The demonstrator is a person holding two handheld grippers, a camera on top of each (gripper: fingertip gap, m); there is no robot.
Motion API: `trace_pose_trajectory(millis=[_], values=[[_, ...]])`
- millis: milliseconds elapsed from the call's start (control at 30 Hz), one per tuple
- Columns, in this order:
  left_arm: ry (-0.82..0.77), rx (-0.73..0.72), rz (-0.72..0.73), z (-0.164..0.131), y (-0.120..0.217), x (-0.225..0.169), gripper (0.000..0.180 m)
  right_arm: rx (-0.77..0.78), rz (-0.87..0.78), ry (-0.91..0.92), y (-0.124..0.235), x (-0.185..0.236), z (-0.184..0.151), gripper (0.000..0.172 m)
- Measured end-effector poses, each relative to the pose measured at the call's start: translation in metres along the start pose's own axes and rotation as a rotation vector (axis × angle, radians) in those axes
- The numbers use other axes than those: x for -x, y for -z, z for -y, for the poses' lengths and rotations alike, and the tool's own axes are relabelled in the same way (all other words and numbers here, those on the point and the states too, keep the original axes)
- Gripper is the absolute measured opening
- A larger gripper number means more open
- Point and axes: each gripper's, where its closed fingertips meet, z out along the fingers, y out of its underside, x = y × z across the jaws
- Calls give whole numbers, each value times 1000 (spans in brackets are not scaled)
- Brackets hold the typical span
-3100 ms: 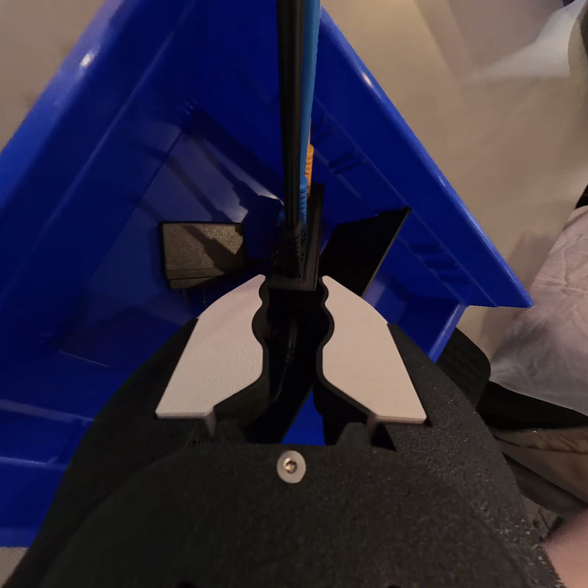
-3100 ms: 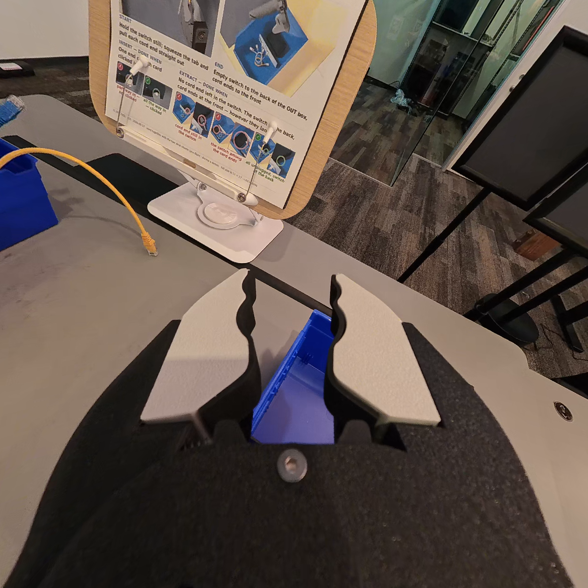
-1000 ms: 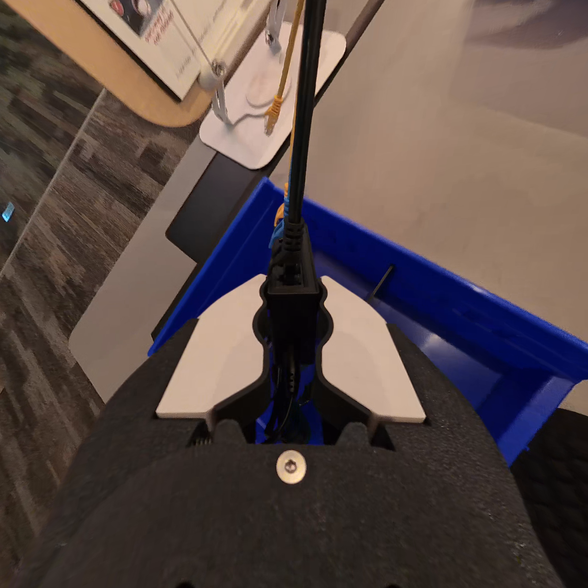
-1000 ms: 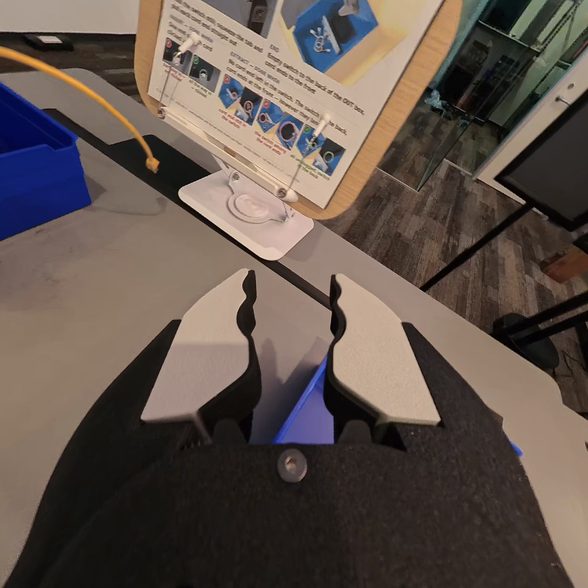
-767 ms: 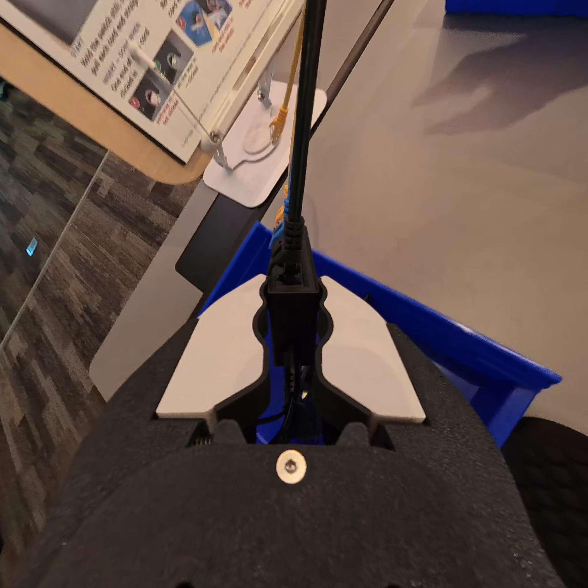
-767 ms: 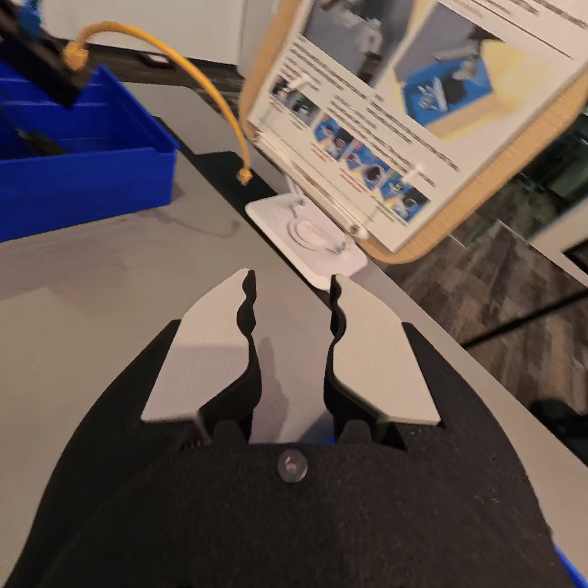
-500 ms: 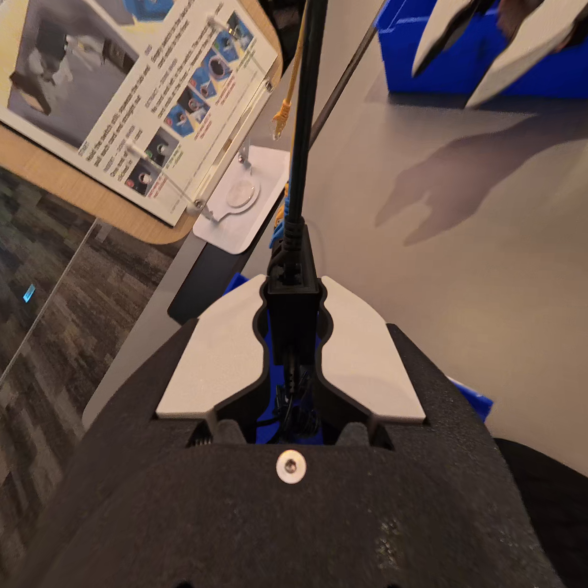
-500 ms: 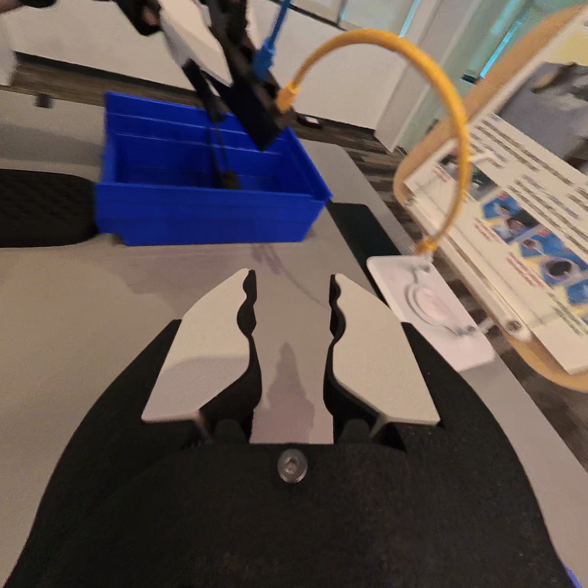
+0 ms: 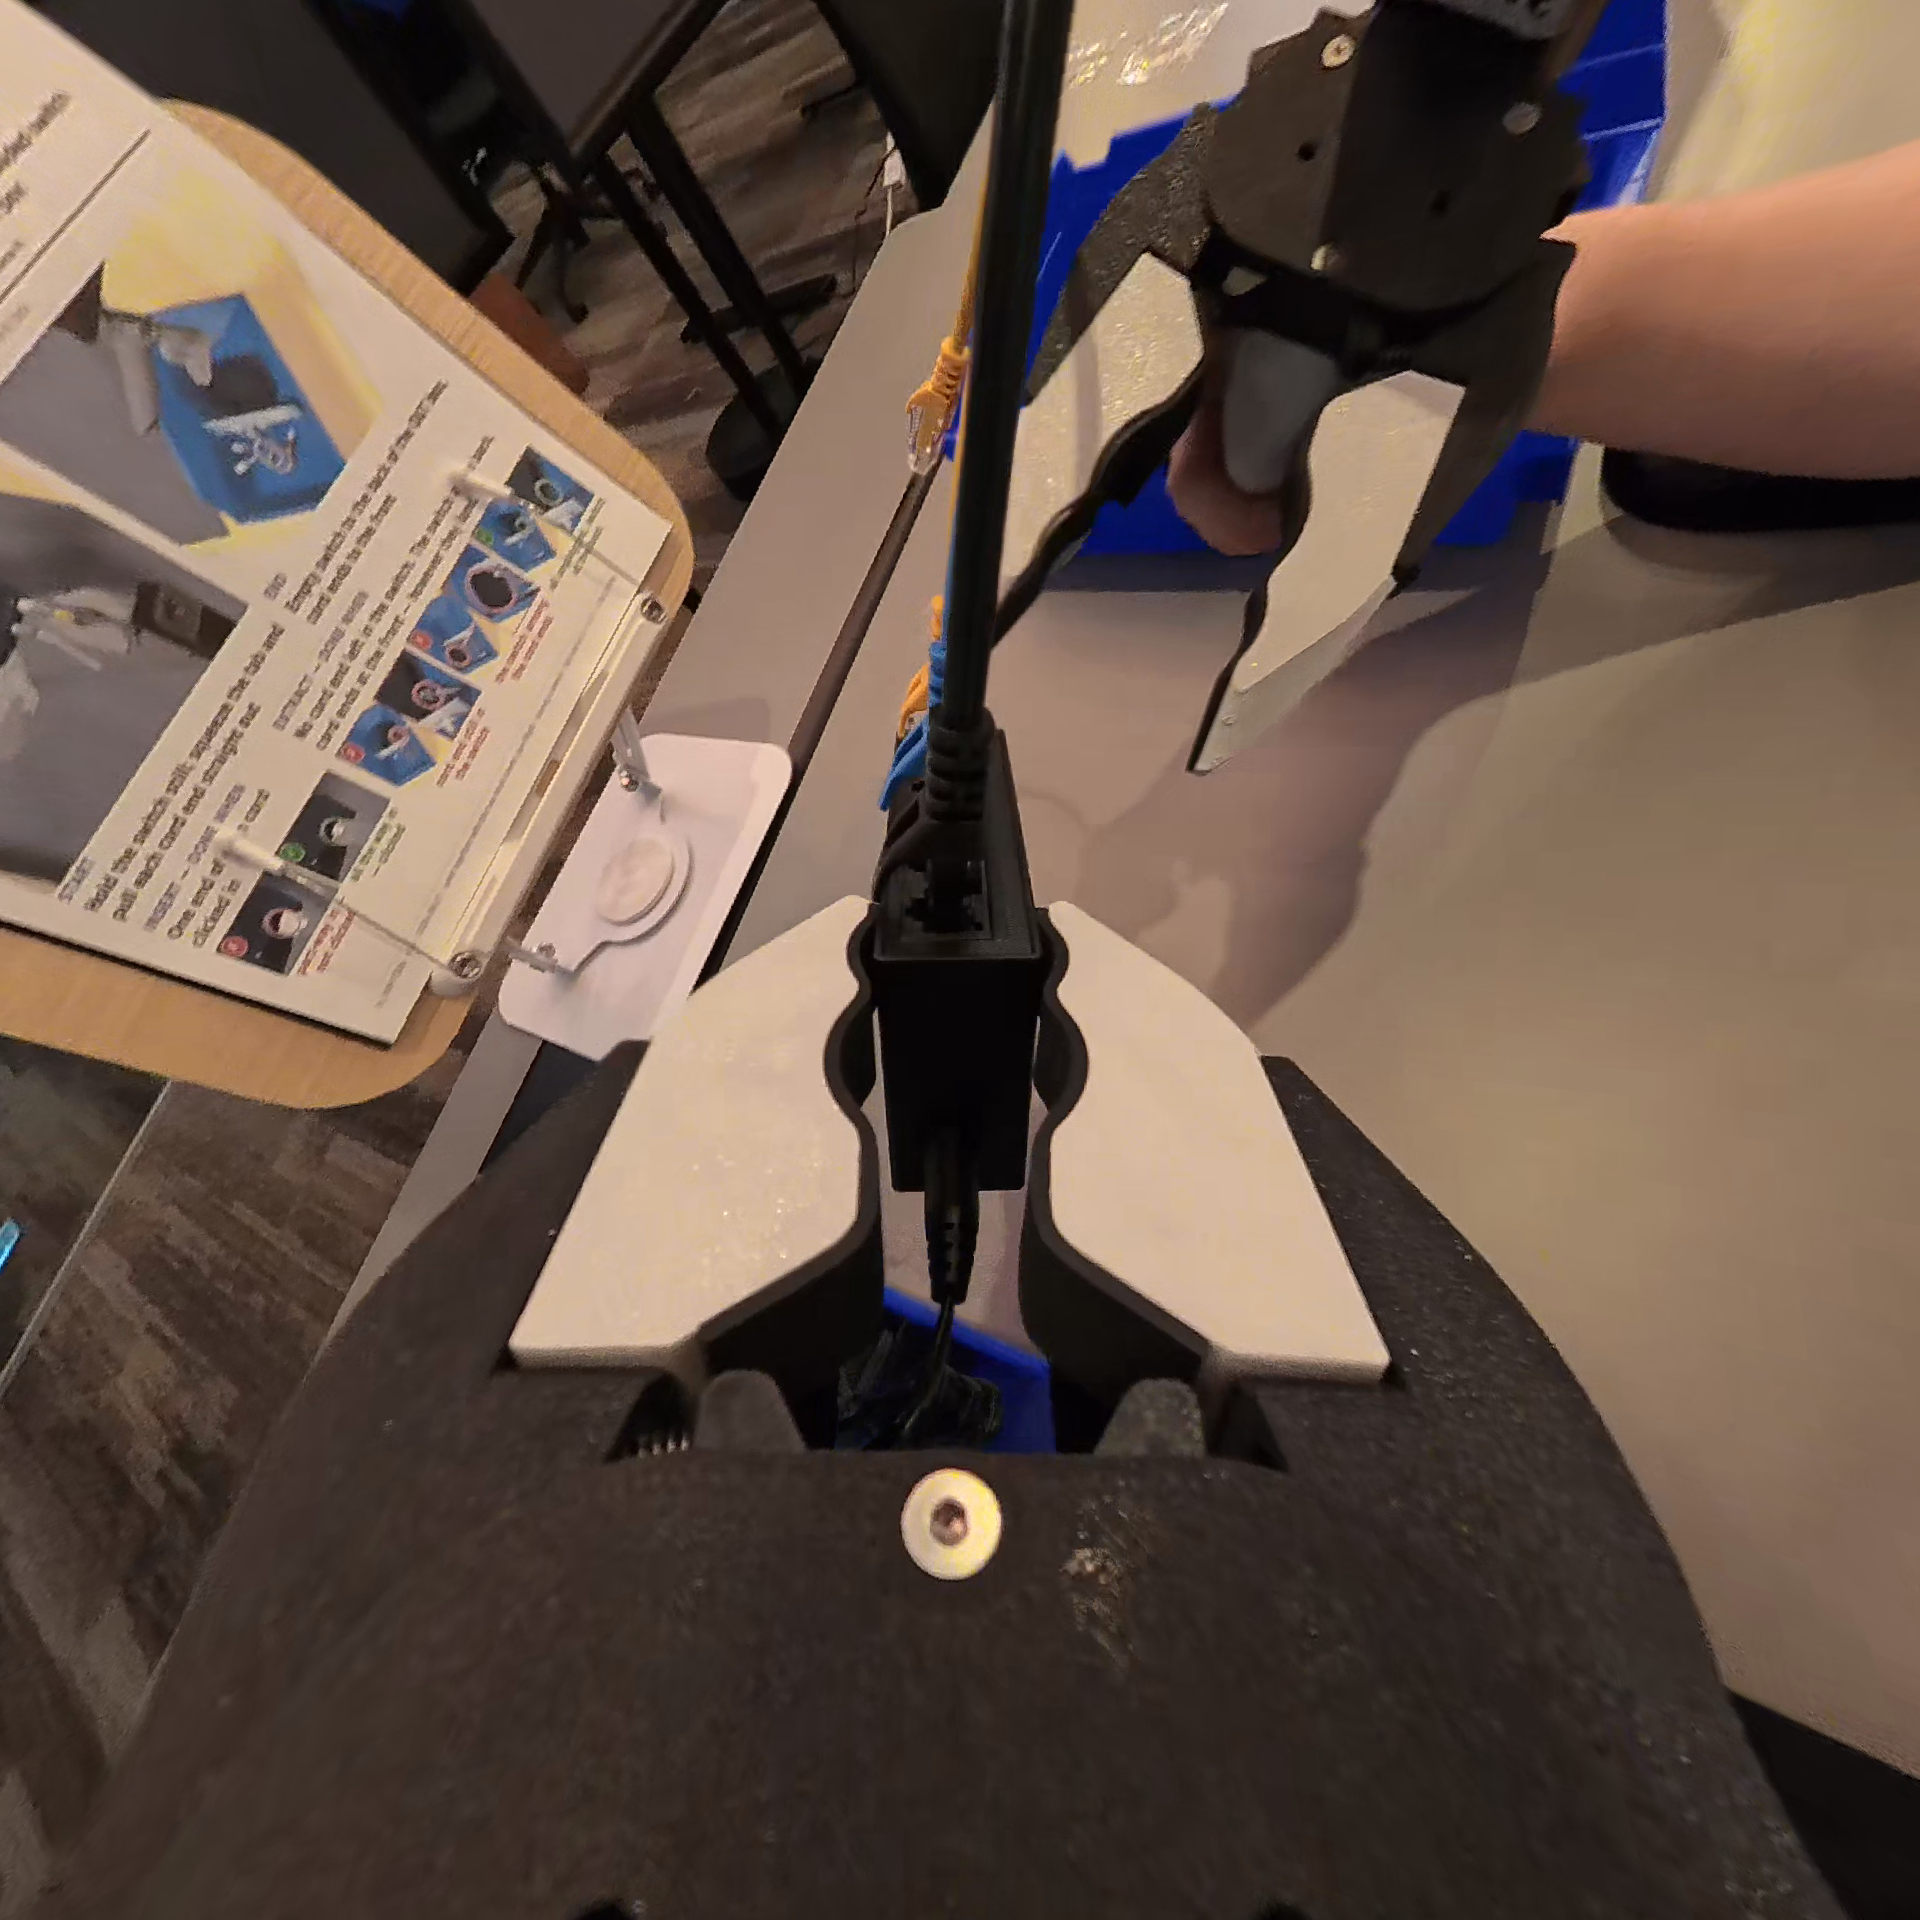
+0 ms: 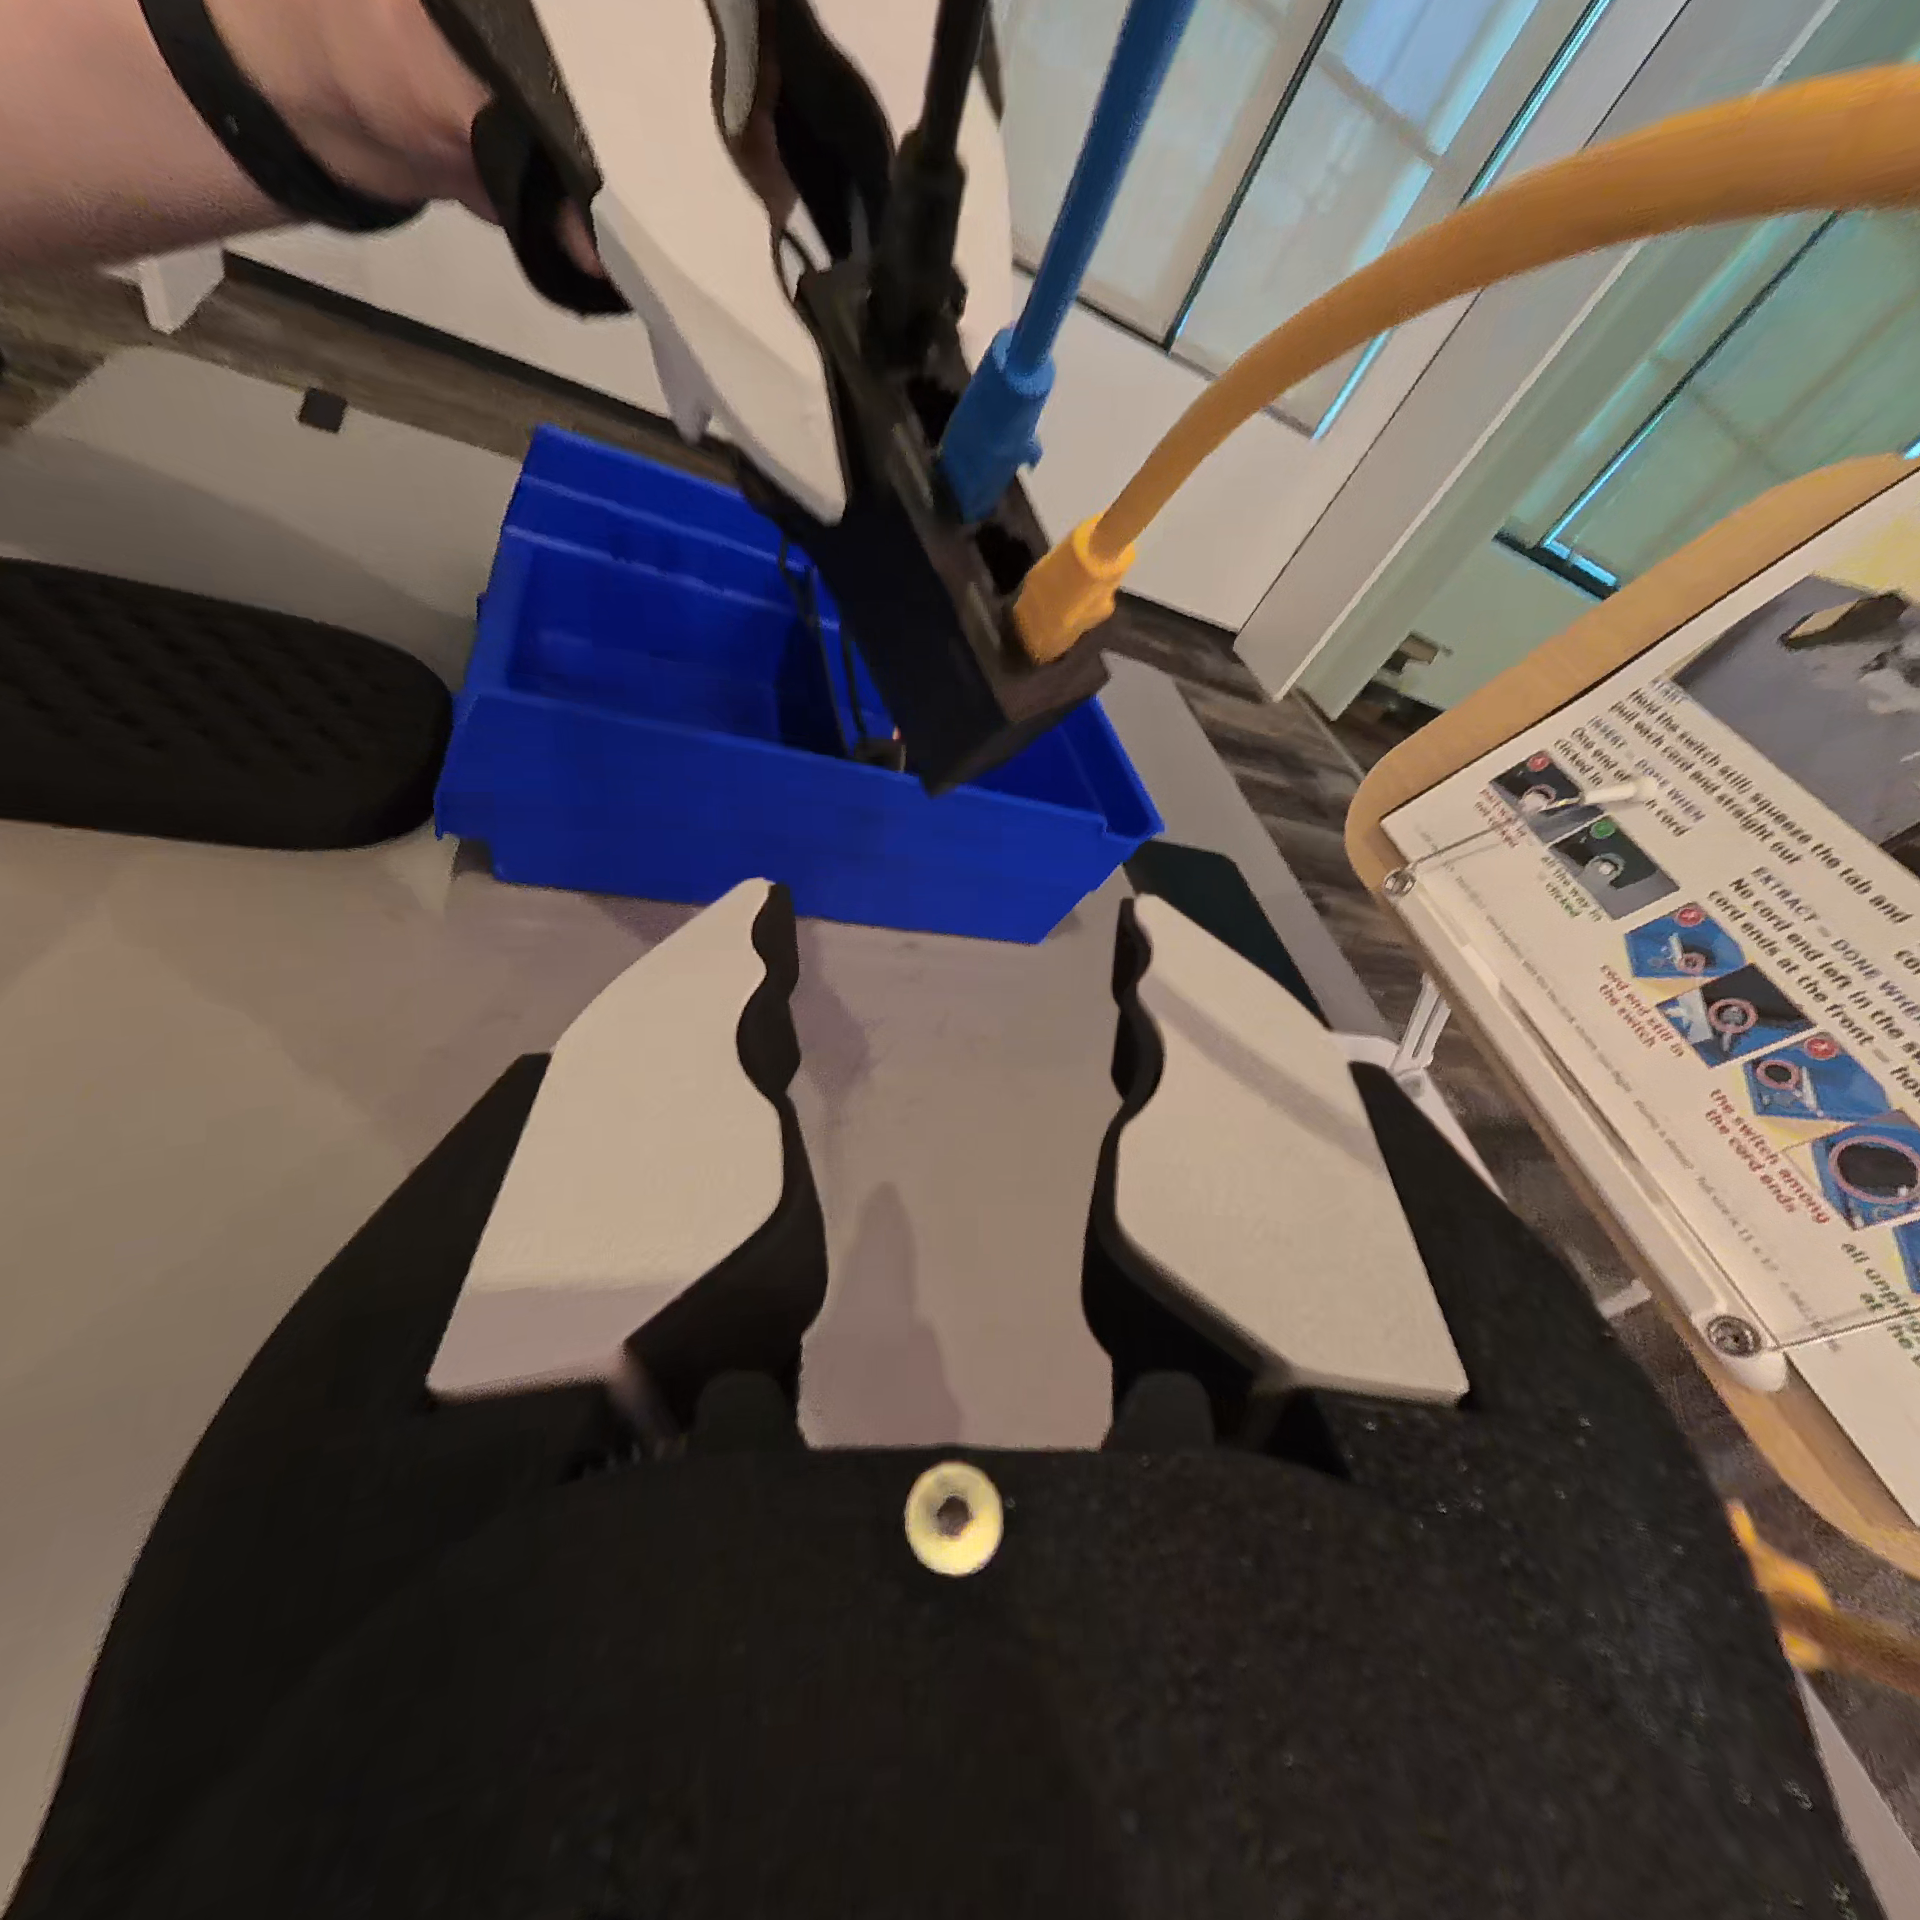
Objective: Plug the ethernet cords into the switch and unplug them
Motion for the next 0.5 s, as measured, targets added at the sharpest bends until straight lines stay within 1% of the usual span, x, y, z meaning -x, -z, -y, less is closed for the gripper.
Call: trace_pose_trajectory(millis=[133, 267, 367, 500], values=[[-17, -38, -19, 12, -5, -14, 26, -90, -31, 8, 5, -3, 13, 62], [-36, -66, -40, 23, -7, -25, 26, -146, -15, -9, 7, -1, 21, 65], [-59, -75, -55, 30, -10, -34, 26, -190, 13, -21, 9, 4, 28, 64], [-73, -89, -70, 38, -11, -40, 26, -227, 6, 3, 13, 5, 35, 63]])
